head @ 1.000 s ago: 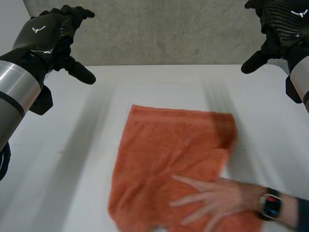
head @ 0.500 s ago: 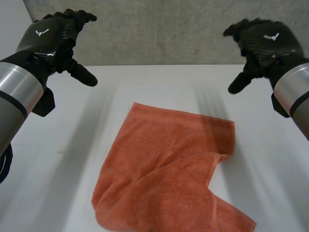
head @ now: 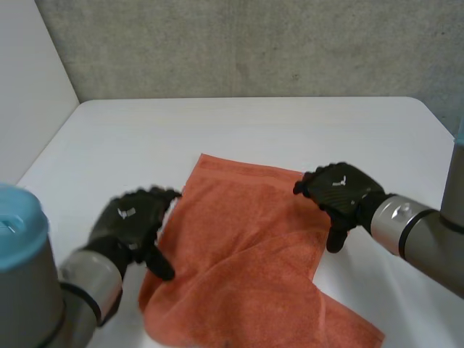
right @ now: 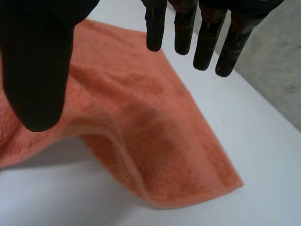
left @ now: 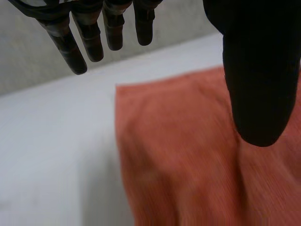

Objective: Fold the laundry

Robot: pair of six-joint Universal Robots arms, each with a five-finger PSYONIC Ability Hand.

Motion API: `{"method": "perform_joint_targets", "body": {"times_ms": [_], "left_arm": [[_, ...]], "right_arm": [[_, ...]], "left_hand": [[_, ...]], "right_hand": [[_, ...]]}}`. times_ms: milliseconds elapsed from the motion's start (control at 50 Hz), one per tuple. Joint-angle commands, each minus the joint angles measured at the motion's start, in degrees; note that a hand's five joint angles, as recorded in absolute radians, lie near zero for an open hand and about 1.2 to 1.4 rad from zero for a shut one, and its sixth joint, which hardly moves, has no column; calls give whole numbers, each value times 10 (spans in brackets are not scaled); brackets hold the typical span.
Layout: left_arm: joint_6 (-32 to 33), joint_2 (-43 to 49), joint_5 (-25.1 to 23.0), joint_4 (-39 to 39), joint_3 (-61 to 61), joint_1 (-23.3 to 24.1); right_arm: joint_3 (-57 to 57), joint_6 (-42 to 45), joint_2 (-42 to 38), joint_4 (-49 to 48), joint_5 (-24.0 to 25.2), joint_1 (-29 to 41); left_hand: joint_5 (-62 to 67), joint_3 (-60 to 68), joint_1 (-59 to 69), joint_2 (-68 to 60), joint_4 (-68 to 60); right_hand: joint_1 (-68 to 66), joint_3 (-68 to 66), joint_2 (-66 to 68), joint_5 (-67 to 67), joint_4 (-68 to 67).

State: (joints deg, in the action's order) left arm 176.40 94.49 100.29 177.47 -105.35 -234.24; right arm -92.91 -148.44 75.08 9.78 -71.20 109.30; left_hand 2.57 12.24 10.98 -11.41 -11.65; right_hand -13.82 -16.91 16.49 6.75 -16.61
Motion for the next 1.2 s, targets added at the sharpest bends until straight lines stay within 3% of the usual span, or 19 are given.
{"method": "perform_joint_targets", "body": {"times_ms": [20, 140, 160, 260, 360, 480, 540, 620, 640, 740, 860, 980, 1020, 1040, 1060, 1080, 1200], "left_arm": [[-1, 72, 3, 6, -28, 60], [-1, 116, 24, 12, -27, 76], [-1, 118, 29, 16, -27, 76], [1, 118, 40, 56, -26, 75], [5, 120, 40, 68, -27, 76], [12, 103, 39, 71, -14, 69], [25, 81, 37, 71, 0, 60], [84, 65, 29, 80, 28, 1], [113, 66, 18, 90, 46, -28], [205, 110, -42, 133, 123, -84], [288, 212, -89, 168, 252, -111], [301, 290, -99, 191, 327, -113], [300, 293, -99, 191, 317, -112], [300, 293, -99, 191, 317, -112], [300, 291, -98, 190, 300, -111], [298, 285, -97, 188, 279, -106], [292, 204, -91, 186, 159, -96]], "right_arm": [[-62, 3, -28, -114, 40, -23], [-77, 3, -68, -155, 35, -23], [-75, 1, -80, -163, 36, -23], [-73, -3, -84, -177, 35, -27], [-72, -6, -84, -178, 35, -28], [-68, -5, -64, -151, 31, -30], [-68, -8, -5, -98, 32, -30], [-61, -27, 46, -47, 36, -27], [-60, -37, 47, -47, 36, -27], [-47, -116, 49, -65, 35, -14], [-5, -205, 27, -109, 28, 21], [73, -240, -74, -131, -60, 78], [82, -240, -84, -130, -73, 82], [96, -242, -101, -129, -94, 89], [106, -242, -117, -129, -111, 91], [113, -241, -131, -129, -124, 92], [117, -239, -163, -130, -141, 92]], "left_hand": [[-7, -3, 9, -5, -2], [27, 30, 43, -38, -36], [55, 59, 71, -67, -64], [270, 274, 286, -282, -280], [672, 675, 688, -684, -681], [674, 678, 690, -686, -683], [674, 678, 690, -686, -683], [674, 678, 690, -686, -683], [674, 678, 690, -686, -683], [674, 678, 690, -686, -683], [674, 678, 690, -686, -683], [674, 678, 690, -686, -683], [306, 309, 322, -318, -315], [304, 308, 320, -316, -314], [48, 51, 64, -60, -57], [-23, -20, -7, 11, 14], [-17, -14, -1, 5, 8]], "right_hand": [[-168, -137, 141, 139, -140], [-284, -253, 257, 255, -256], [-520, -489, 494, 491, -493], [-662, -631, 635, 632, -634], [-662, -631, 635, 633, -634], [-662, -631, 635, 633, -634], [-662, -631, 635, 633, -634], [-662, -631, 635, 633, -634], [-662, -631, 635, 633, -634], [-662, -631, 635, 633, -634], [-662, -631, 635, 633, -634], [-662, -631, 635, 633, -634], [-662, -631, 635, 633, -634], [-662, -631, 635, 633, -634], [-662, -631, 635, 633, -634], [-662, -631, 635, 633, -634], [-662, -631, 635, 633, -634]]}}
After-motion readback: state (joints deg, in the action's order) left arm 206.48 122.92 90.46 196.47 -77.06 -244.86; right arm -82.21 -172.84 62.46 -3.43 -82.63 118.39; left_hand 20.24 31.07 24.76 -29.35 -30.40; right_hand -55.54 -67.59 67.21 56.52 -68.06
